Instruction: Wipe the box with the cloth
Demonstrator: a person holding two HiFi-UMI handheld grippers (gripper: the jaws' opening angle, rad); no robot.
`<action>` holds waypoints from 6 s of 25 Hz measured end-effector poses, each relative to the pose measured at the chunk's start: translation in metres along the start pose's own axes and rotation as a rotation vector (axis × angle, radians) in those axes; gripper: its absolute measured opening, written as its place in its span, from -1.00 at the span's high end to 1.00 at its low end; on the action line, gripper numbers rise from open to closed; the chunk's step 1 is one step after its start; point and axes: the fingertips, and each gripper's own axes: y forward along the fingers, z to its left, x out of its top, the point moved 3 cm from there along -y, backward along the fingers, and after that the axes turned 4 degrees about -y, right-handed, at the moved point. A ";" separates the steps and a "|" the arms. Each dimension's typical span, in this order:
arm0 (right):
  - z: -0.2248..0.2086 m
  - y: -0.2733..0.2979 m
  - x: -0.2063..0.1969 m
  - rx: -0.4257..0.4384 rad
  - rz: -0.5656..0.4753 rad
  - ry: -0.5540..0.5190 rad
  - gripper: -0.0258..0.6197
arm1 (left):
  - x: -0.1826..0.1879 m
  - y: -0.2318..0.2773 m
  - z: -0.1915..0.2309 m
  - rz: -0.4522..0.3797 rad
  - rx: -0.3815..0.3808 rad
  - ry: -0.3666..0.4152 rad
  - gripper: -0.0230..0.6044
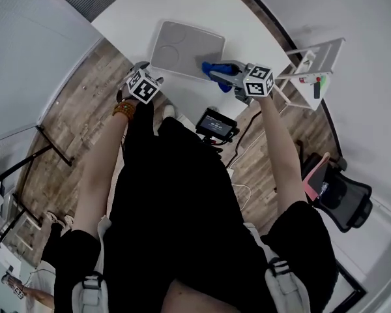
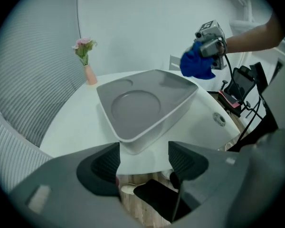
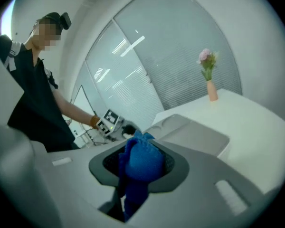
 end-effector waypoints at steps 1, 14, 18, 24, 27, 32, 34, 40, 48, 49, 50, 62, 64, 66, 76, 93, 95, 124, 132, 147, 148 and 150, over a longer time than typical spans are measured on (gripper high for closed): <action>-0.012 -0.007 0.014 -0.067 -0.048 -0.010 0.55 | -0.003 -0.001 0.001 -0.007 -0.007 -0.008 -0.45; -0.115 0.042 0.037 -0.511 0.303 -0.490 0.19 | 0.032 -0.036 0.002 -0.175 0.067 0.073 -0.44; -0.088 0.036 0.031 -0.296 0.359 -0.520 0.03 | 0.040 -0.044 0.001 -0.194 0.055 0.094 -0.44; -0.096 -0.010 0.059 -0.259 0.223 -0.362 0.12 | 0.044 -0.044 0.009 -0.201 0.043 0.087 -0.44; -0.108 0.005 0.040 -0.258 0.329 -0.347 0.13 | 0.045 -0.037 0.010 -0.186 0.014 0.110 -0.44; -0.123 0.038 0.017 -0.297 0.468 -0.379 0.19 | 0.047 -0.029 0.007 -0.167 -0.003 0.141 -0.44; -0.122 0.044 0.017 -0.316 0.507 -0.424 0.23 | 0.046 -0.027 0.005 -0.157 -0.006 0.150 -0.44; -0.116 0.056 0.014 -0.292 0.576 -0.451 0.37 | 0.037 -0.021 0.004 -0.142 -0.044 0.108 -0.39; -0.095 0.070 0.005 -0.226 0.531 -0.456 0.41 | 0.035 -0.016 0.006 -0.110 -0.081 0.075 -0.33; -0.091 0.072 0.004 -0.218 0.528 -0.466 0.41 | 0.035 -0.015 0.007 -0.107 -0.082 0.074 -0.33; -0.088 0.074 0.003 -0.212 0.523 -0.471 0.41 | 0.035 -0.015 0.008 -0.105 -0.082 0.074 -0.33; -0.050 0.086 -0.009 -0.130 0.515 -0.512 0.43 | 0.037 -0.016 0.013 -0.096 -0.074 0.069 -0.33; -0.042 0.089 -0.013 -0.119 0.511 -0.519 0.43 | 0.036 -0.016 0.013 -0.092 -0.074 0.067 -0.33; -0.036 0.091 -0.016 -0.115 0.506 -0.519 0.44 | 0.036 -0.015 0.013 -0.090 -0.074 0.066 -0.33; -0.014 0.101 -0.023 -0.090 0.476 -0.477 0.47 | 0.035 -0.014 0.017 -0.080 -0.076 0.066 -0.33; 0.016 0.107 -0.031 -0.011 0.402 -0.370 0.54 | 0.035 -0.016 0.012 -0.058 -0.062 0.057 -0.33; 0.021 0.103 -0.030 0.037 0.375 -0.356 0.55 | 0.036 -0.016 0.010 -0.058 -0.060 0.055 -0.33; -0.144 0.101 0.047 -0.541 0.264 -0.289 0.56 | 0.040 -0.014 0.007 -0.067 -0.071 0.064 -0.31; -0.133 0.114 0.050 -0.444 0.282 -0.316 0.58 | 0.042 -0.016 0.004 -0.067 -0.073 0.067 -0.31; -0.080 0.133 0.034 -0.286 0.332 -0.493 0.61 | 0.041 -0.014 0.006 -0.061 -0.076 0.070 -0.31; -0.076 0.135 0.034 -0.275 0.338 -0.505 0.61 | 0.041 -0.013 0.006 -0.060 -0.076 0.069 -0.31; -0.068 0.138 0.031 -0.260 0.356 -0.520 0.61 | 0.040 -0.012 0.007 -0.061 -0.075 0.068 -0.31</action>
